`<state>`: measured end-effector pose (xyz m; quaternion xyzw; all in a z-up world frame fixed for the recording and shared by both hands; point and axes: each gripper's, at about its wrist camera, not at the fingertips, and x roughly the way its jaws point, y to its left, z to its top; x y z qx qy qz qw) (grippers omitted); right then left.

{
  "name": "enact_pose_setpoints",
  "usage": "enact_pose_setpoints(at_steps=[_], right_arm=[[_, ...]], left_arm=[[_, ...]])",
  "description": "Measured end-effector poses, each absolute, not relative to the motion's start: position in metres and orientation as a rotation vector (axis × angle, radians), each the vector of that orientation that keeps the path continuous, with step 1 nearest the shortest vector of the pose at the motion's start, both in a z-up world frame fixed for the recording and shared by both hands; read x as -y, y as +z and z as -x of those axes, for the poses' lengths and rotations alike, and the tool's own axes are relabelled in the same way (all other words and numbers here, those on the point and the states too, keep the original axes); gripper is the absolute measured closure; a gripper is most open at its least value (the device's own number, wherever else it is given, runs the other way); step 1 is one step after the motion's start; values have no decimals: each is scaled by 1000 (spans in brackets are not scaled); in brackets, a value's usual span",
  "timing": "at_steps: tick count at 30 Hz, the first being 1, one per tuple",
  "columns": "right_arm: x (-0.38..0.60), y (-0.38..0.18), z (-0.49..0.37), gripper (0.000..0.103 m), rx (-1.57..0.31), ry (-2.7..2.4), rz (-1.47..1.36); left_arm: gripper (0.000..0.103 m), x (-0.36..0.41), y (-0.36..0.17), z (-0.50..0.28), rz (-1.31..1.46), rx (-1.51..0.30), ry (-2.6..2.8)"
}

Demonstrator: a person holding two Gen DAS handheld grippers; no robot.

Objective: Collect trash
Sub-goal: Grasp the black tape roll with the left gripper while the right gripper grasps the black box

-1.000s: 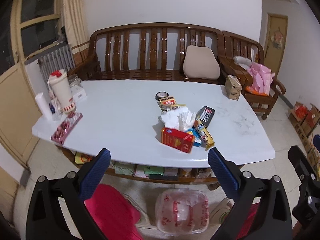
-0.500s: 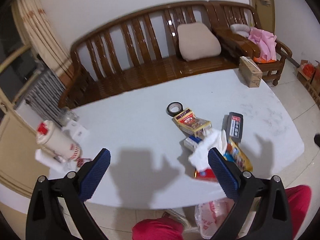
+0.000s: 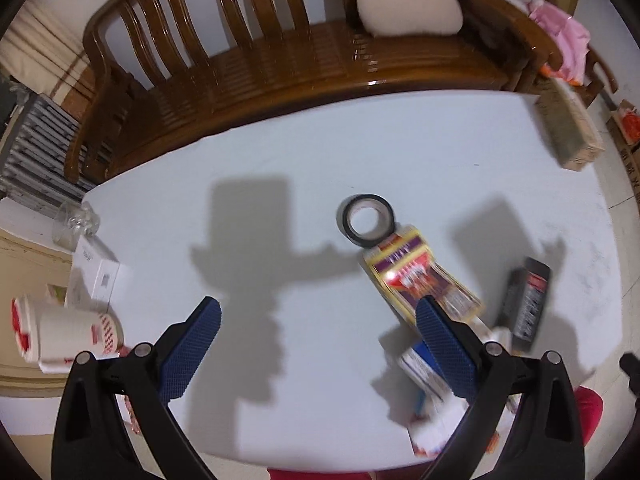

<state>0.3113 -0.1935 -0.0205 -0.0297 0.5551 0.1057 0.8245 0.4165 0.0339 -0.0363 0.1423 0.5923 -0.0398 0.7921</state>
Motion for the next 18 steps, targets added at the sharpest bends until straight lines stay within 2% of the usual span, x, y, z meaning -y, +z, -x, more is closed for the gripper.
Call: enact_pose_setpoints(at_steps=[11,18], right_arm=[[180,-102,-373,6,-1448,196,-144],[181,-148,-382,6,-1537,152,-283]], left_arm=[[7,-28,-109,-481,-306,-1388,-104],[7,-37,-134,-504,-265,-1417,-87]])
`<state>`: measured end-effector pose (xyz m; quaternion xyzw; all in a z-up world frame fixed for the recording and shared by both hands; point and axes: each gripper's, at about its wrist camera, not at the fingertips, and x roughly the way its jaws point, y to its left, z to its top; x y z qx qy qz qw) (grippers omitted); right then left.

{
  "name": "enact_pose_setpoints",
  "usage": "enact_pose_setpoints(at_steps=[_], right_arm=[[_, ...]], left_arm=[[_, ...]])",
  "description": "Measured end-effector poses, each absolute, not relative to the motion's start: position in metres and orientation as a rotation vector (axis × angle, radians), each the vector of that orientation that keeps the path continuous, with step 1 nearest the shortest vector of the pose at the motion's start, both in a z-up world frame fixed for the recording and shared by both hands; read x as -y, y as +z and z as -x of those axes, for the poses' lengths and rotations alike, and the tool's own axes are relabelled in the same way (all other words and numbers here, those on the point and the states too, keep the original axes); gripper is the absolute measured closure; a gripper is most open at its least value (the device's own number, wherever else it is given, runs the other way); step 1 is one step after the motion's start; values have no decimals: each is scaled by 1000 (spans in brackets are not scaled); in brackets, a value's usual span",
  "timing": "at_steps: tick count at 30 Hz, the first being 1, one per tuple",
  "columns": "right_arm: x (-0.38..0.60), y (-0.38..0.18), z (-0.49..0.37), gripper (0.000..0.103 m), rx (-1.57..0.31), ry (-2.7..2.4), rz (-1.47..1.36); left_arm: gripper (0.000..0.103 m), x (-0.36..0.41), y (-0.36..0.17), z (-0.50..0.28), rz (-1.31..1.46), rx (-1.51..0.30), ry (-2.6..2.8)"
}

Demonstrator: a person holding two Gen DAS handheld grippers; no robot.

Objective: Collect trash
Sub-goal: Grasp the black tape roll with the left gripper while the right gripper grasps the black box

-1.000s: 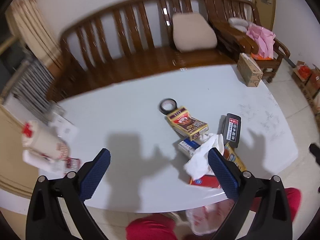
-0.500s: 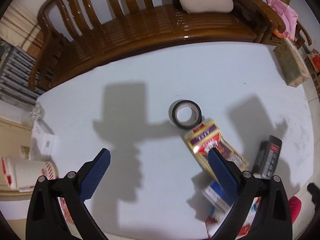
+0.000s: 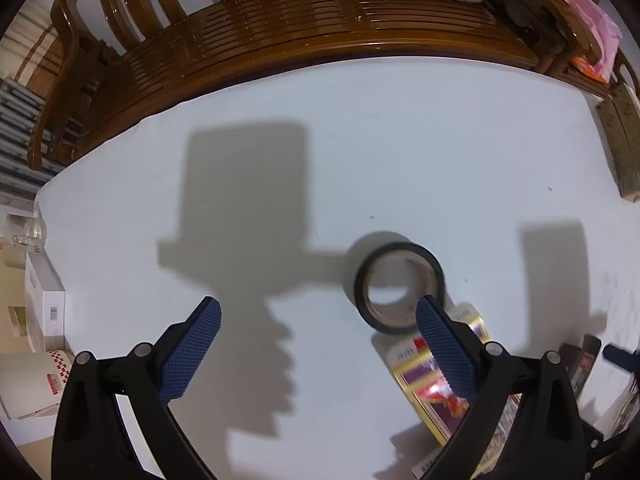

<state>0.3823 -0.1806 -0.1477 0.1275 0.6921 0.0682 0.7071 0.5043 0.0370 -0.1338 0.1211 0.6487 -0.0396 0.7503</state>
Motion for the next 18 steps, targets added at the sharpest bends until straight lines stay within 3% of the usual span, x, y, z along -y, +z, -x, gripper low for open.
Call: enact_pose_setpoints(at_steps=[4,7,10,13,15,18], right_arm=[[183,-156,-387,6,-1542,102,-287],[181,-158,-389,11,-1539,80,-271],[174,-158,-391,16,-1536,45,-200],[171,-158,-390,24,-1530,5,-141],[170,-155,-388,37,-1511,2,-115],[174,-154,-386,38,-1496,14,-114]], left_arm=[[8,-40,-145,-513,-244,-1430,-80],[18,-39,-151,-514,-227,-1446,-85],[29,-35,-156,-513,-226,-1466,-88],[34,-33,-156,-512,-206,-1464,-92],[35,-33,-157,-514,-192,-1465,-89],[35,-33,-157,-513,-162,-1462,-81]])
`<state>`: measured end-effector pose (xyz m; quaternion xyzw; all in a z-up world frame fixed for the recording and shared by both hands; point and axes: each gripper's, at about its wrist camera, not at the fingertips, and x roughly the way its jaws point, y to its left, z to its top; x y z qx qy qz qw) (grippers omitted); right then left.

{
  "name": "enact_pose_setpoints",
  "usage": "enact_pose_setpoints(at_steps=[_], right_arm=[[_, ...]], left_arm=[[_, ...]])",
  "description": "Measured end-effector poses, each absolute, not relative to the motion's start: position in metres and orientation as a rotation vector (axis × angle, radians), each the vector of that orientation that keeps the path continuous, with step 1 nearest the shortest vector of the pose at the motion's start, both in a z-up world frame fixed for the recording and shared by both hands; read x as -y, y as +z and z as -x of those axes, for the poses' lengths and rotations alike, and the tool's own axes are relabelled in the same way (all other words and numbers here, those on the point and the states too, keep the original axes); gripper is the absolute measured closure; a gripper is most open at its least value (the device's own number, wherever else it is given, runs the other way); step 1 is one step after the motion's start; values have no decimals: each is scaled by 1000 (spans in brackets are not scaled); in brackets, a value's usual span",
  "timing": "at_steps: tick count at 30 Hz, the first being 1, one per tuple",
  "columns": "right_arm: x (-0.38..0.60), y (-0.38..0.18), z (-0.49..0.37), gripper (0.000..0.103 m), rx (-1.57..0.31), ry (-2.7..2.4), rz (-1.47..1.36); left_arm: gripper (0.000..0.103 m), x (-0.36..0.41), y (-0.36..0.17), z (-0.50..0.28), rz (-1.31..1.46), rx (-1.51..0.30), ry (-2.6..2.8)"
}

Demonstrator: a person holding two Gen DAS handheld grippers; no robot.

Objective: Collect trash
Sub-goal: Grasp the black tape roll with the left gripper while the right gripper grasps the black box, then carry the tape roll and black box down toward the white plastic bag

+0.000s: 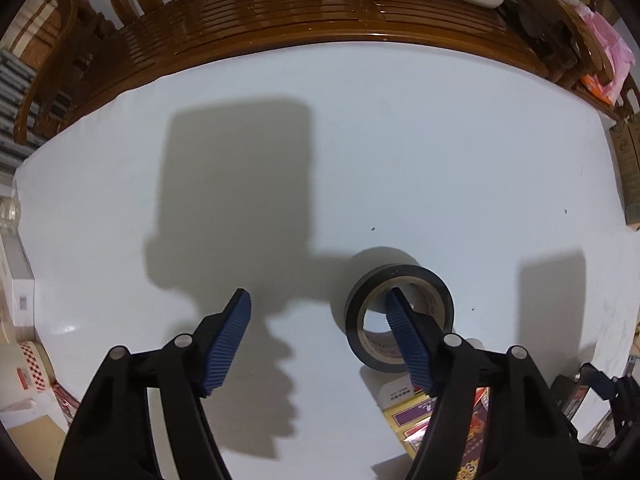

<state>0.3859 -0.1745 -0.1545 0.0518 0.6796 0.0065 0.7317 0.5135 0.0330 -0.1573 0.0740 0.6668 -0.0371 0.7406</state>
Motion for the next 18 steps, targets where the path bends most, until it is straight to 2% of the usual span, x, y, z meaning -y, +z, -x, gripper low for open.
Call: enact_pose_setpoints(at_steps=[1,4,5,7,13,14,18], right_arm=[[176,-155,-386,39,-1492,15,-113],[177,-154,-383,41,-1476,25,-117],[179,-154,-383,43,-1474,29,-121],[182,-155,-383,46,-1470,38,-125],[182,-148,-383,48,-1461,49,-120],[183,-149,-382,48,-1454,45,-118],[201,-147,-377,48,-1420,21,-126]], left_arm=[[37,-33,-157,-513,-159,-1460,-84],[57,-33,-155,-511,-103,-1469,-117],[59,-32,-154,-512,-98,-1470,-112],[72,-29,-152,-511,-94,-1470,-108],[84,-29,-150,-515,-86,-1481,-113],[90,-29,-151,-515,-73,-1481,-113],[91,-35,-152,-514,-36,-1489,-116]])
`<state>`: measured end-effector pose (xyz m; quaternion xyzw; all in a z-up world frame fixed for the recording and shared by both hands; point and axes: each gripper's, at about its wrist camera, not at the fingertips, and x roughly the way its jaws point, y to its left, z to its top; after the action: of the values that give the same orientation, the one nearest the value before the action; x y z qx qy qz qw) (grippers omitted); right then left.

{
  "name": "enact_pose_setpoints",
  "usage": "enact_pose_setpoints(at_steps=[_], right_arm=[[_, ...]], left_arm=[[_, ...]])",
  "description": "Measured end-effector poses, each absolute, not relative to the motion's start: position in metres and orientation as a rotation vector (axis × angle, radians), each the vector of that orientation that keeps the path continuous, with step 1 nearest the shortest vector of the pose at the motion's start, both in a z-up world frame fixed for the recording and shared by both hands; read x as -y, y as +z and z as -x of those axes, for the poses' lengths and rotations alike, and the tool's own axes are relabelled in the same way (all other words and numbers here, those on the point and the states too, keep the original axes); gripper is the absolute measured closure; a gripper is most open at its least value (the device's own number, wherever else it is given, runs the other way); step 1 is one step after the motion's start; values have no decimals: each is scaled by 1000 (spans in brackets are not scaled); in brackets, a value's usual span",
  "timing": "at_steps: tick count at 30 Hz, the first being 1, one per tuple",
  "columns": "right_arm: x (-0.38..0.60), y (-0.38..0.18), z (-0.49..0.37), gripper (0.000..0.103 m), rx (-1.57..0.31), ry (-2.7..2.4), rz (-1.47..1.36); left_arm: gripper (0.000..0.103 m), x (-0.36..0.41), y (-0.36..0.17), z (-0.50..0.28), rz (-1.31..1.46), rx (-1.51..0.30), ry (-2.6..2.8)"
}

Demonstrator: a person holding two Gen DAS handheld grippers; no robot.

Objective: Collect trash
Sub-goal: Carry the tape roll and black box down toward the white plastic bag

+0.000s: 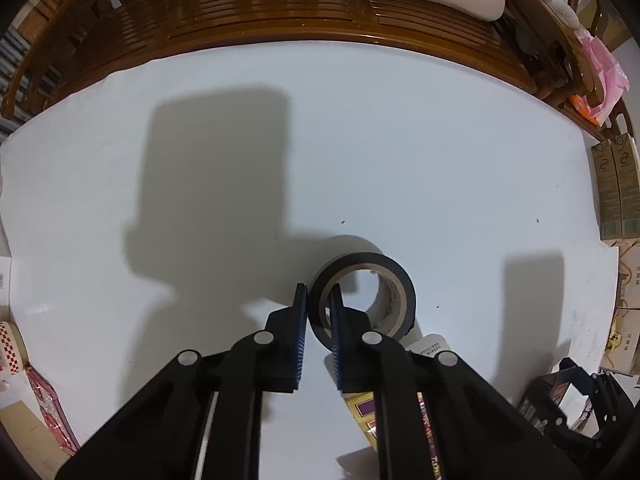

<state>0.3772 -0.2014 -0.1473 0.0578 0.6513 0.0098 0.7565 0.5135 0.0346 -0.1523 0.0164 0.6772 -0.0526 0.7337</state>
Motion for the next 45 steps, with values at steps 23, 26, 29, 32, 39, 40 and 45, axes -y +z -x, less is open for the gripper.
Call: enact_pose_setpoints(at_steps=[23,26,29,32,39,40,45], right_arm=[[226,-37,-338,48,-1133,-12,-89],[219,-14,-325,48,-1094,2,-75],[209,12,-303,48,-1051,22,-50],[198,34,-281,48,-1020,55,-40],[171,71,-222,48,-946,137,6],[167,76,-211,48,-934,148,16],[150,92,-167,48,-885,184,56]], left_arm=[[91,-43,-60,-465,-62,-1293,-120],[91,-38,-31,-440,-83,-1250,-144],[91,-29,-2,-408,-106,-1202,-178],[91,-23,24,-370,-134,-1143,-202],[91,-17,58,-292,-143,-1066,-248],[91,-16,60,-285,-142,-1060,-255],[91,-20,63,-239,-152,-1029,-273]])
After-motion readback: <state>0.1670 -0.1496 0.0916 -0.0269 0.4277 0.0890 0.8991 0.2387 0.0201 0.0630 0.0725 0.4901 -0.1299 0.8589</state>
